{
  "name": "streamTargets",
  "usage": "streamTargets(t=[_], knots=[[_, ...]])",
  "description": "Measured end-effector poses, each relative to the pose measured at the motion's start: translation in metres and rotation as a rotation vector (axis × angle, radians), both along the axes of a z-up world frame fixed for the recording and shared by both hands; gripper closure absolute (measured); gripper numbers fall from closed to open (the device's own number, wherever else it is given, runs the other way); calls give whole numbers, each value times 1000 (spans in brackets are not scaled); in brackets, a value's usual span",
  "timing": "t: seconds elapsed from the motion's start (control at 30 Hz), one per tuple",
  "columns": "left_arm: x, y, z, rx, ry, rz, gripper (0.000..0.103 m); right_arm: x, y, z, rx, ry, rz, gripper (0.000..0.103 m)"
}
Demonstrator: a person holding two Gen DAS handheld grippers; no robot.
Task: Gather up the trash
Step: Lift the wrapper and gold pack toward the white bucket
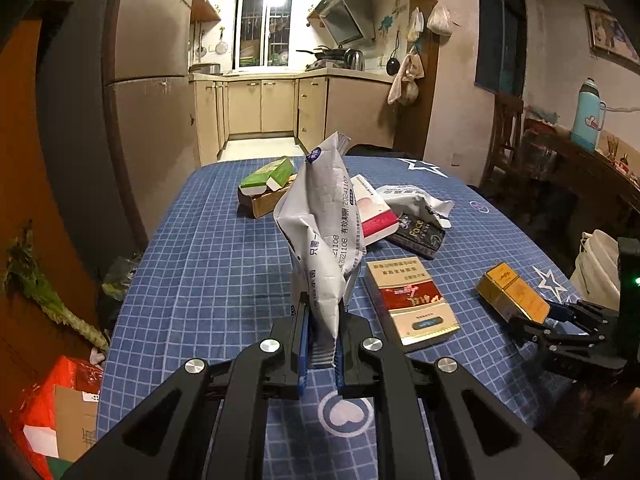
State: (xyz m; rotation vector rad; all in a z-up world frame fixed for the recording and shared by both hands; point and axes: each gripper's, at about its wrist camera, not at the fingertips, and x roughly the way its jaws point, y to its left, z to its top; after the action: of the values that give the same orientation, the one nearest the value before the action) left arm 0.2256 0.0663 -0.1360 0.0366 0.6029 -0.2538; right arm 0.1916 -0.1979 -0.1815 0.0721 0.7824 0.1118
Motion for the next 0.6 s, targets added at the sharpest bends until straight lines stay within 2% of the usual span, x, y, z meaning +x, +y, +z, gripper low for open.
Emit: streamTargets(t=[0.37, 0.6], knots=[[-17, -30, 19, 35, -18, -24, 92, -37, 1, 52, 17, -130, 22, 48], [-23, -58, 35, 68, -47, -37, 92, -50, -2, 71, 34, -176, 22, 48]])
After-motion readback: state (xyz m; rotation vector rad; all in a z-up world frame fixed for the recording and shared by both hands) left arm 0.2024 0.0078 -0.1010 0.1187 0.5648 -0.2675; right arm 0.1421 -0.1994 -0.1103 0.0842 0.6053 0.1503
